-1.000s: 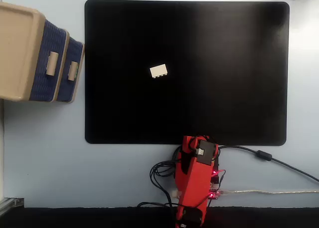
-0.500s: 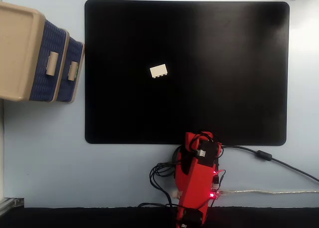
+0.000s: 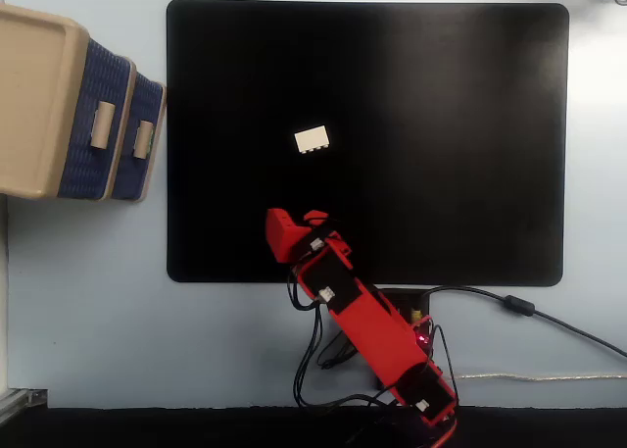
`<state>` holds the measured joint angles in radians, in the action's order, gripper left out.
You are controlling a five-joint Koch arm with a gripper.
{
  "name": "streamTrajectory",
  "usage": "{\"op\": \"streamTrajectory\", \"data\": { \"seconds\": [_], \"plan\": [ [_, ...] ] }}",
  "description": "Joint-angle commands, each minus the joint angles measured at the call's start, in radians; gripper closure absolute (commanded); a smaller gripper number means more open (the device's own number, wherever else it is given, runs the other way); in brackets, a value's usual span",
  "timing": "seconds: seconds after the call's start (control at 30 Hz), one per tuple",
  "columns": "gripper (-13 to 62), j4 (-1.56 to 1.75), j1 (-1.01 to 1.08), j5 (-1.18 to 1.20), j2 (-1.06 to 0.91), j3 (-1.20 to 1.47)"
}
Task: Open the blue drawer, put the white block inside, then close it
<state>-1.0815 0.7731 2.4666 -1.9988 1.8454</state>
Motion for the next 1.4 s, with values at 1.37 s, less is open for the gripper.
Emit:
{"op": "streamTrajectory", "data": {
  "seconds": [1.37],
  "plan": [
    [23.6,1.772,-0.195,0.611,1.138,-0.423]
  ]
}}
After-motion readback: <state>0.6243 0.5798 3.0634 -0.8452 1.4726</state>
